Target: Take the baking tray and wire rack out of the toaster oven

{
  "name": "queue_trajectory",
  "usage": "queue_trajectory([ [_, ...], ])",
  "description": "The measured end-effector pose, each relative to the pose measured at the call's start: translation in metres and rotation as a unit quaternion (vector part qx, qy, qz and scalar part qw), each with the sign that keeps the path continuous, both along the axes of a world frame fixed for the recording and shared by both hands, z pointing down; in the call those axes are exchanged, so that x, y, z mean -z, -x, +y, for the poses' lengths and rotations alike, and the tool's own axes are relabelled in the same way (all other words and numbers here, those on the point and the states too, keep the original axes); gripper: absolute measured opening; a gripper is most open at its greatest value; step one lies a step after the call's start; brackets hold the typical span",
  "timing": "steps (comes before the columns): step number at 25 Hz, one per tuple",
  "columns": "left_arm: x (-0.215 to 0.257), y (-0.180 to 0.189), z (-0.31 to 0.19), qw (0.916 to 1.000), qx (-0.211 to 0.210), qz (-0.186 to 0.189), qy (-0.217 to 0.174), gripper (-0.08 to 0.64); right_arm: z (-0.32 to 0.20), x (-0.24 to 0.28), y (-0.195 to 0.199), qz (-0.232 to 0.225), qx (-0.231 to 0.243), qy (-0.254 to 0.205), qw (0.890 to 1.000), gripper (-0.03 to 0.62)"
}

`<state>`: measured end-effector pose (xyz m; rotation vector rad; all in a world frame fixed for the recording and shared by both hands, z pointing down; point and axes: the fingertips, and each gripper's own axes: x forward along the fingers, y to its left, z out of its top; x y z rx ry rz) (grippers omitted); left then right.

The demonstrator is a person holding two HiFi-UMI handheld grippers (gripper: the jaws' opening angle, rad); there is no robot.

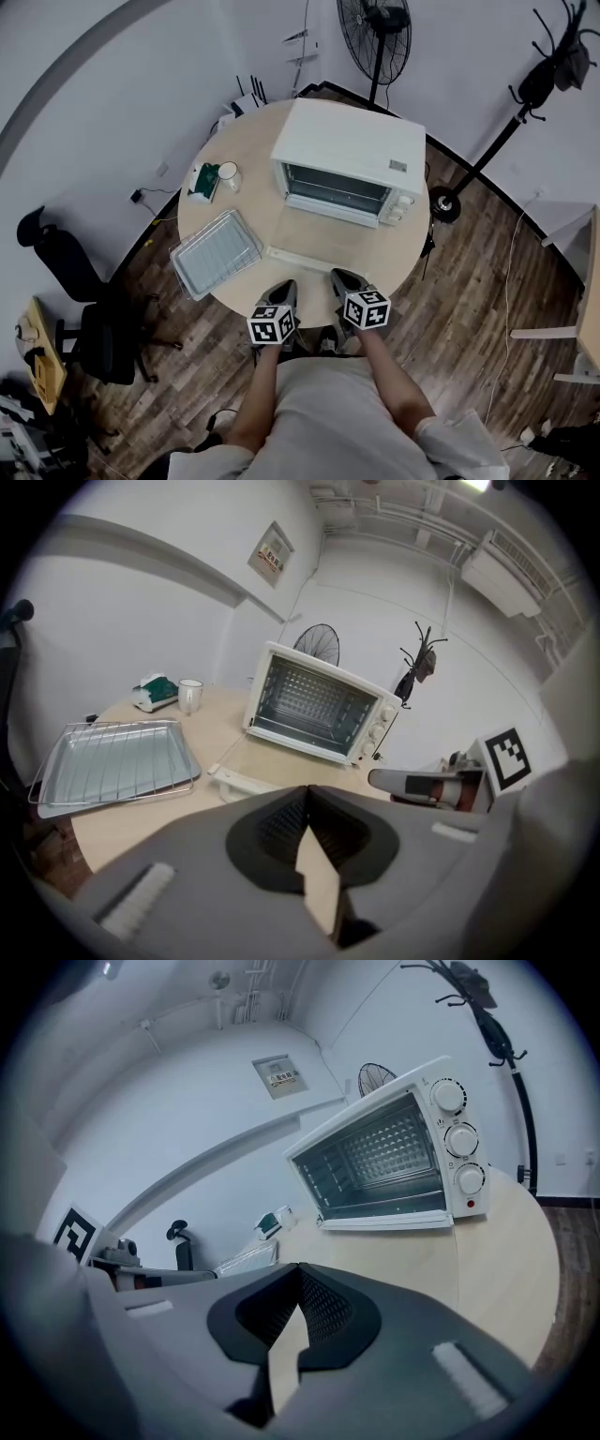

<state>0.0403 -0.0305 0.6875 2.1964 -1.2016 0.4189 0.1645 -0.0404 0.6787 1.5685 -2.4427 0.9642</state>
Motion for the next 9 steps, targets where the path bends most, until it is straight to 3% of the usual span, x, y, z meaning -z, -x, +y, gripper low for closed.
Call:
queue_trajectory([
  [9,0.006,0.028,-0.001,0.9993,0.036,0.006,-0.006,0.055,-0.005,0.002,0.022,0.007,0.024,-0.004,1.000,0.000],
])
